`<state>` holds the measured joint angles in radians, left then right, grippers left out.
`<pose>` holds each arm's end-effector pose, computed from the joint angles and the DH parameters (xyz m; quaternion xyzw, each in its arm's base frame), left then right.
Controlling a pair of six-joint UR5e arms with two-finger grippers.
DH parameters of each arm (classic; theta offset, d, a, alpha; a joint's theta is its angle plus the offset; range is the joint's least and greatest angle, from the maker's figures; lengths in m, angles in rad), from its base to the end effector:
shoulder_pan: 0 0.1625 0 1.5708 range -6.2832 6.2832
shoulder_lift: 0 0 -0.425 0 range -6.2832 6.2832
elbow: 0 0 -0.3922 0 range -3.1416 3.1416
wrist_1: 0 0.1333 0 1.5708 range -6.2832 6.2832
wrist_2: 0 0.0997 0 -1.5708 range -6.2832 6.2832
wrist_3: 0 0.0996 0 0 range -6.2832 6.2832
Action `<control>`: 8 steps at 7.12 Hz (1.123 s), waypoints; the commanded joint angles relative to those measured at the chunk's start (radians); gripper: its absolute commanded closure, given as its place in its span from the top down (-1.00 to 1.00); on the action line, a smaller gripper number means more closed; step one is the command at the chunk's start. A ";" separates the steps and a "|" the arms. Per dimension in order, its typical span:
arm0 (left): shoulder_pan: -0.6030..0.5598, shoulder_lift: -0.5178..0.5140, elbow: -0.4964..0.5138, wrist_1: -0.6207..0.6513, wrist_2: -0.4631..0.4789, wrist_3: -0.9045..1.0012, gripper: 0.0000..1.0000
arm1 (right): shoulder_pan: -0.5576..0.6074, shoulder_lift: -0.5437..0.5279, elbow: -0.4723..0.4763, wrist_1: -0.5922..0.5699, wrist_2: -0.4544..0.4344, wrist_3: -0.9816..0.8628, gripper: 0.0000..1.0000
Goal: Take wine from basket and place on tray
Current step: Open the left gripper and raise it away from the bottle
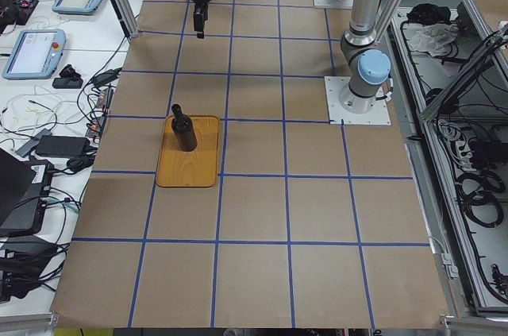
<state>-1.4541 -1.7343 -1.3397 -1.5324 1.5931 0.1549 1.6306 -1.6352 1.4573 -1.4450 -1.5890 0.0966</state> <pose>-0.0638 -0.5815 0.5199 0.0185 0.9984 -0.0510 0.0182 0.1590 -0.4547 0.5618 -0.0186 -0.9994 0.0267 0.0070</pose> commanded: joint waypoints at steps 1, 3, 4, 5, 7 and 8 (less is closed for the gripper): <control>-0.097 0.092 -0.062 -0.005 -0.095 -0.084 1.00 | 0.000 0.002 0.000 0.000 0.000 0.000 1.00; -0.104 0.174 -0.131 -0.025 -0.111 -0.081 1.00 | -0.002 0.000 0.000 0.000 0.000 0.000 1.00; -0.104 0.202 -0.157 -0.031 -0.108 -0.081 1.00 | 0.000 0.000 0.000 0.000 0.000 0.000 1.00; -0.104 0.225 -0.180 -0.047 -0.095 -0.080 1.00 | -0.001 0.000 0.000 0.000 0.000 0.000 1.00; -0.103 0.240 -0.194 -0.072 -0.065 -0.069 1.00 | 0.000 0.000 0.000 0.000 0.000 0.000 1.00; -0.103 0.240 -0.194 -0.071 -0.021 -0.069 1.00 | 0.000 0.000 0.000 0.000 0.000 0.000 1.00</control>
<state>-1.5572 -1.4977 -1.5308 -1.5961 1.5320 0.0838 1.6305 -1.6352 1.4573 -1.4450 -1.5892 0.0966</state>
